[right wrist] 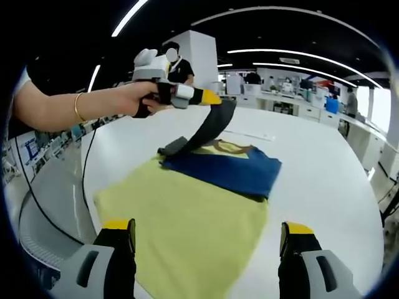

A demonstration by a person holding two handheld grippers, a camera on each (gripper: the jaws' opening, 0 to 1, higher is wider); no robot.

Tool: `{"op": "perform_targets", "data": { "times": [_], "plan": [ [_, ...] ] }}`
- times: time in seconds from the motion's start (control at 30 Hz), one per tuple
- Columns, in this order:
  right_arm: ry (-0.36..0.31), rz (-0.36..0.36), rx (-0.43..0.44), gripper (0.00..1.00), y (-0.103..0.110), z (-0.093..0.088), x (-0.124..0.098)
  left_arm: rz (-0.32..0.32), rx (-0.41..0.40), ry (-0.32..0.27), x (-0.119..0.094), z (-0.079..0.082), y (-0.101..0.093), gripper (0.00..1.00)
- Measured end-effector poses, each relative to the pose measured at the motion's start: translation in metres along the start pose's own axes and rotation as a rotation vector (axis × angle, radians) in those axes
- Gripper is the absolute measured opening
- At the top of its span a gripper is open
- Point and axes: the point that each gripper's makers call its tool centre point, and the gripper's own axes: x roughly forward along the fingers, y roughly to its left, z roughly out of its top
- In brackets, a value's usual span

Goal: Fold the garment on the visible template until the final outline fits inside the template.

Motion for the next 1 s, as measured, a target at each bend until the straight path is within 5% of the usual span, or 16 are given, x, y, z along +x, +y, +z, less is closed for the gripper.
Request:
{"op": "perform_targets", "data": {
  "times": [0.27,0.67,0.93,1.0],
  "plan": [
    [-0.002,-0.012,0.023,0.95,-0.004,-0.004,0.000,-0.040,0.079,0.070,0.018,-0.025,-0.017,0.00],
    [-0.011,-0.033,0.056,0.95,-0.013,-0.005,0.001,-0.105,0.058,0.143,0.036,-0.066,-0.043,0.00],
    [-0.017,-0.037,0.068,0.95,-0.016,-0.005,0.001,-0.095,0.052,0.176,0.051,-0.087,-0.043,0.01],
    [-0.018,-0.038,0.069,0.95,-0.017,-0.005,0.000,-0.136,0.009,0.174,0.051,-0.090,-0.048,0.01]
  ]
}}
